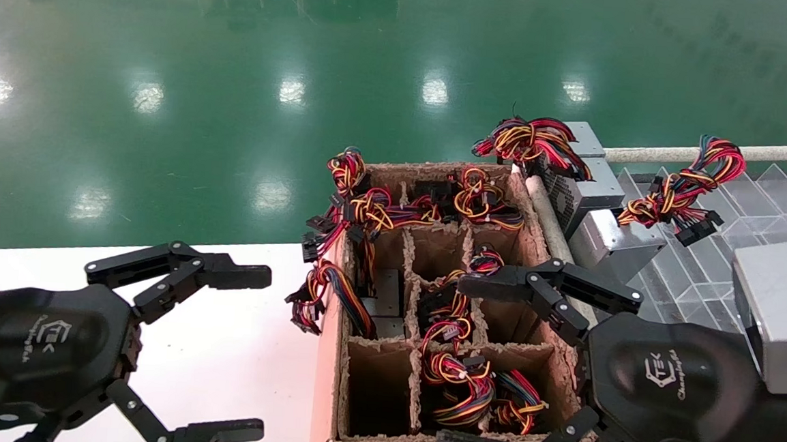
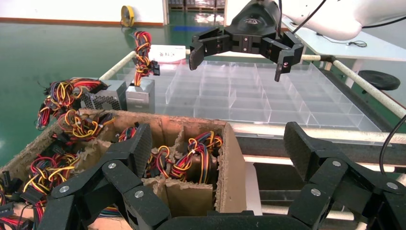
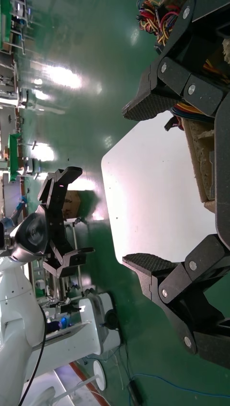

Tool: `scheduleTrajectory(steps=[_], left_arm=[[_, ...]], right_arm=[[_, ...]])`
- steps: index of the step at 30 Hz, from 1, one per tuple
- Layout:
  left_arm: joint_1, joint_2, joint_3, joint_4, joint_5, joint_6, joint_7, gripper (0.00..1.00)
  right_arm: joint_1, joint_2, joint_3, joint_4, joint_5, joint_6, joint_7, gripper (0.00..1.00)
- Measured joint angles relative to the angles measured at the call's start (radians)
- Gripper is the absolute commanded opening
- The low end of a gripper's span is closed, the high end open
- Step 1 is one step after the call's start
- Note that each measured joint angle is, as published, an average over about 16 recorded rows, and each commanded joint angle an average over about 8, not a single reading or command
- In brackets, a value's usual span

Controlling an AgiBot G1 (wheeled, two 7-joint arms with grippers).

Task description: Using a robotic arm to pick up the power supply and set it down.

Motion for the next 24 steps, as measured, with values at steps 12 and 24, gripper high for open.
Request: scheduleTrajectory(steps=[12,24], left_arm=[[0.000,0.000,0.000,0.000,0.000,0.000,0.000,0.00],[0.000,0.000,0.001,0.001,0.000,0.000,0.000,0.00]], right_arm=[[0.015,-0.027,-0.019,-0.035,-0.042,0.052,0.021,1.00],[0.151,-0.212,-0.131,-0.231,-0.247,0.228,0.078,1.00]])
